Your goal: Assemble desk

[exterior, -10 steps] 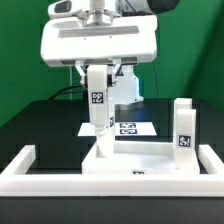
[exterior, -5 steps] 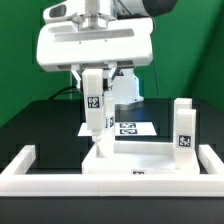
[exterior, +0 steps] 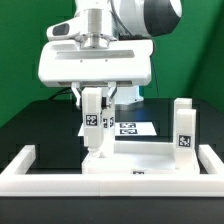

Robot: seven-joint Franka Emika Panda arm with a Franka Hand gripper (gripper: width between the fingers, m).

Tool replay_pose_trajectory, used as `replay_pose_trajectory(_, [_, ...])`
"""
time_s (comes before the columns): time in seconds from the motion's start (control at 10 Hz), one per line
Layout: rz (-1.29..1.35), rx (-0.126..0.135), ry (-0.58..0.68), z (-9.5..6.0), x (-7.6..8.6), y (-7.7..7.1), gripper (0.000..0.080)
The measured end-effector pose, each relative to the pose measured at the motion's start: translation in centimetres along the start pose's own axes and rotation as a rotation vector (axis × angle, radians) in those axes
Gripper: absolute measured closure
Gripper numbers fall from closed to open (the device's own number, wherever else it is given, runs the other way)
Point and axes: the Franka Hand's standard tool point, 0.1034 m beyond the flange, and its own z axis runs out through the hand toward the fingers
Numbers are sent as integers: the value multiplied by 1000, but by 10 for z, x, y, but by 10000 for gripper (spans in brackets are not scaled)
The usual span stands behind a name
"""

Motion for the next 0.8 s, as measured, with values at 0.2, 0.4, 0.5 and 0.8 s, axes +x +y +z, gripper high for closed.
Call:
replay_pose_trajectory(0.2, [5,1,-8,5,-3,-2,509])
replay_pose_trajectory(0.4, [6,-1,-18,9,-9,-1,509])
replay_pose_trajectory(0.5, [6,-2,-24,10,-12,-1,509])
replay_pose_trajectory(0.8, [7,-10,-23,14,-18,0,509])
